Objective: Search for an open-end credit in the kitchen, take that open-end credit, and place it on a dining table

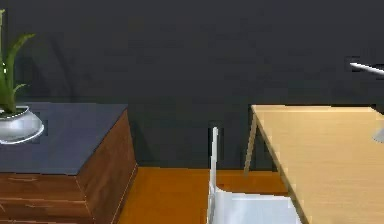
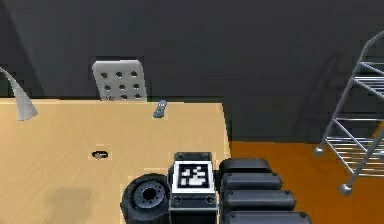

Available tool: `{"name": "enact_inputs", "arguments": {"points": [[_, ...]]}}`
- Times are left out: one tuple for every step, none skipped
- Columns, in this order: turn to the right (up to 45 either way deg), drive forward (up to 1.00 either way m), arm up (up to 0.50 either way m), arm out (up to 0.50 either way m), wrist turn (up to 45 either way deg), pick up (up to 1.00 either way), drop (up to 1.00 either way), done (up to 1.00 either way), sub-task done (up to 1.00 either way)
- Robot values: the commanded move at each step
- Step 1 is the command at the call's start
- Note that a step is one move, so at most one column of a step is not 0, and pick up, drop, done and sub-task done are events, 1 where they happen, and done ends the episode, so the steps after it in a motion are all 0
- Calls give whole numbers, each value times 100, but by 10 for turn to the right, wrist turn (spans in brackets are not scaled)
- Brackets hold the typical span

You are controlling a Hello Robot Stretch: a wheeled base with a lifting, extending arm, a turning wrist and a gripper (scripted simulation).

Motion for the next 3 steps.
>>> {"name": "enact_inputs", "arguments": {"points": [[-300,0,0,0,0,0,0,0,0],[0,0,0,48,0,0,0,0,0],[0,0,0,0,450,0,0,0,0]]}}
